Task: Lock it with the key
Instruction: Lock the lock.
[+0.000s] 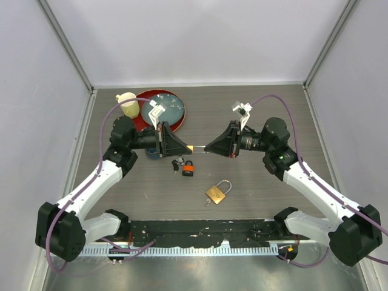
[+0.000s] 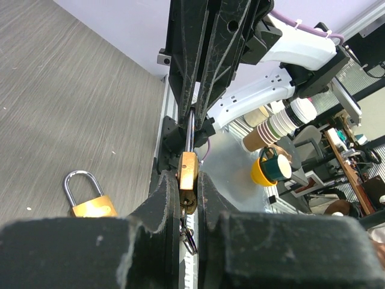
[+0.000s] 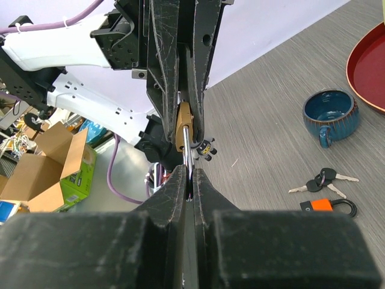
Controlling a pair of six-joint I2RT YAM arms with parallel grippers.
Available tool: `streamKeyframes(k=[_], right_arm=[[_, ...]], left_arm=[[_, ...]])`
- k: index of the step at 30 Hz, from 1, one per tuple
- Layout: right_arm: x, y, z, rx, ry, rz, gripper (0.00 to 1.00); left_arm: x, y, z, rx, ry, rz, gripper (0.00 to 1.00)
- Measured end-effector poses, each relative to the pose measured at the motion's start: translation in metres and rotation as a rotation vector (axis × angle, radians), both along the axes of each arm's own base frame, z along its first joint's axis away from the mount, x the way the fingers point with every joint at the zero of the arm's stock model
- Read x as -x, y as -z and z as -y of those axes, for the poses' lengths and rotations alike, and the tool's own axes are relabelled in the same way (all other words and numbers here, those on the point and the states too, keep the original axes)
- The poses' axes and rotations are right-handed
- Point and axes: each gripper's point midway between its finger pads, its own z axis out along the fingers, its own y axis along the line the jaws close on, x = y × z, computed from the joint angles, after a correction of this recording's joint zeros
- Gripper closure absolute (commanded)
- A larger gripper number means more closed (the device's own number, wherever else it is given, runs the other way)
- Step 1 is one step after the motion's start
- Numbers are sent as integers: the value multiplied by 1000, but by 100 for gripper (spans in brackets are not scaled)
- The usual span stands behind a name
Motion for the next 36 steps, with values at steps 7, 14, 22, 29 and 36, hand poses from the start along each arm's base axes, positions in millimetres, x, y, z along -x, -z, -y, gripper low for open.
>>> streamKeyframes(k=[7, 14, 22, 29, 36], right_arm=[[0, -4, -1, -13, -1, -2, 98], [0, -6, -2, -25, 4, -18, 99], [-2, -7, -7, -44, 2, -67, 98], [-2, -8, -8, -56, 4, -68, 99], [-4, -7, -12, -61, 7, -65, 99]], left_arm=[[-1, -2, 0, 14, 3, 4, 100], [-1, -3, 0, 21, 10, 6, 100], [-3, -3, 0, 25, 3, 24, 100], [-3, -5, 1, 33, 3, 36, 100], [-4, -5, 1, 38, 6, 34, 100]])
